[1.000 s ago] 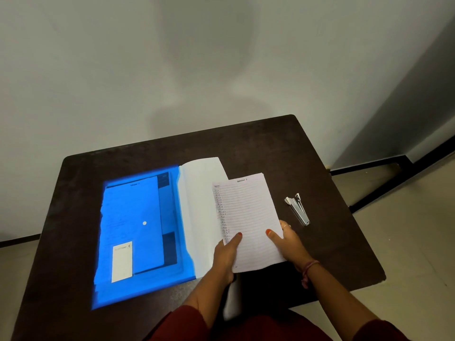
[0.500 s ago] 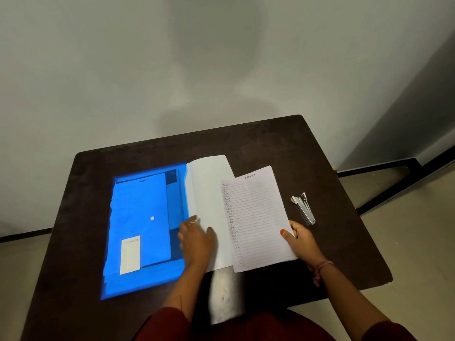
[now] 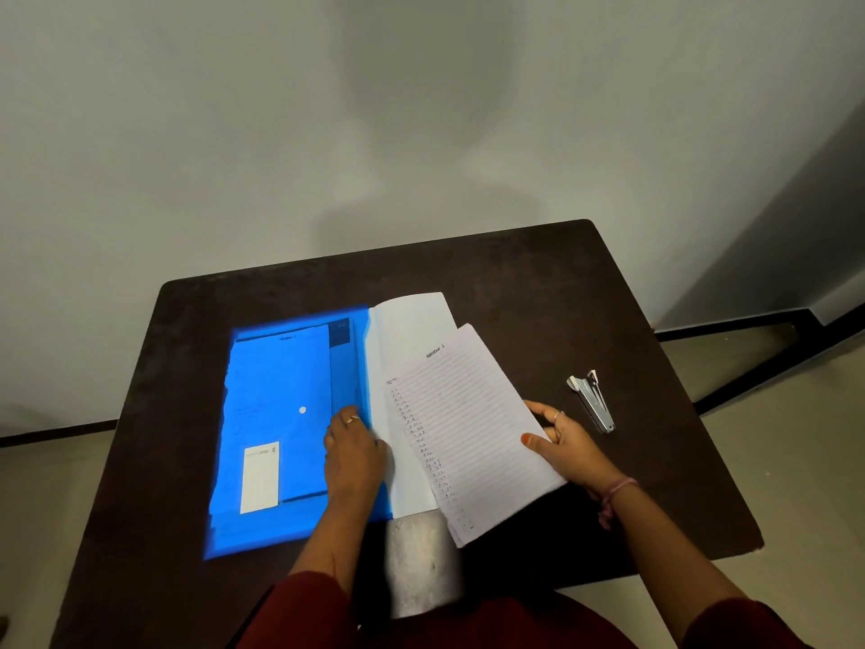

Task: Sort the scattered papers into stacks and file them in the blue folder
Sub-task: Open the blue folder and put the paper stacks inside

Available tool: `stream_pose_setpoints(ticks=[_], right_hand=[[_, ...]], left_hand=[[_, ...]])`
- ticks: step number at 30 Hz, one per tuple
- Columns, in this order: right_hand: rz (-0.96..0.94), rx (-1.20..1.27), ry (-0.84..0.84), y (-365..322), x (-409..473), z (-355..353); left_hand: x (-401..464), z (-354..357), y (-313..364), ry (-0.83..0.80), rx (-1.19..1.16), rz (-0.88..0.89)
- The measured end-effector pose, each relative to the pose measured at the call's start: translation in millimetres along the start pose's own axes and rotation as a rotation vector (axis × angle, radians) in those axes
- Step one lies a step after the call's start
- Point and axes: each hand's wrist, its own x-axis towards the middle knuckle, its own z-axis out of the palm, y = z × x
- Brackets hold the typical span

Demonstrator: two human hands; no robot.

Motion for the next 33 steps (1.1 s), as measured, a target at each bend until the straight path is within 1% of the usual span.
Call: stream_pose_setpoints(ticks=[3,4,6,8,12,17,22,26,33], right_hand=[[0.006,-0.012,-0.055,-6.6,0.9,-3.0],[0.010,-0.016,-0.072,-9.1,1.7,-3.4],[0.020,-0.034,-0.106,-14.1,2.9,-2.8],[0.018,-0.060,-0.140,-17.2,5.6,-0.9],[0.005,-0.076,-0.217,-25.9,9.1,4.7],[-0.005,-0.071,-0.277,-34.5,17.3,17.9],[-0.009,-0.105,-0.253,-42.6,42.5,33.6],[-0.032,-0.153,-0.192,-50.6,72.5,50.9],[-0.085,-0.077,-0.101,-56.0,95.8,93.3]], left_hand=[[-1.7,0.4,2.3,0.003,0.004,0.066],[-1.6,1.3,3.4,0.002,0.047,0.076],[-1.8,2.8,5.8,-0.001,0.207,0.077],[-1.4,2.7,7.2,-0.015,0.287,0.066],[1.5,2.1,3.6,0.040,0.329,0.090],[-2.5,-0.2,8.2,-0.014,0.364,0.032],[-4.2,-4.9,13.4,-0.032,0.364,0.020],[-2.7,-4.3,13.3,-0.042,0.335,0.014],[-3.6,-6.1,13.8,-0.067,0.339,0.024]])
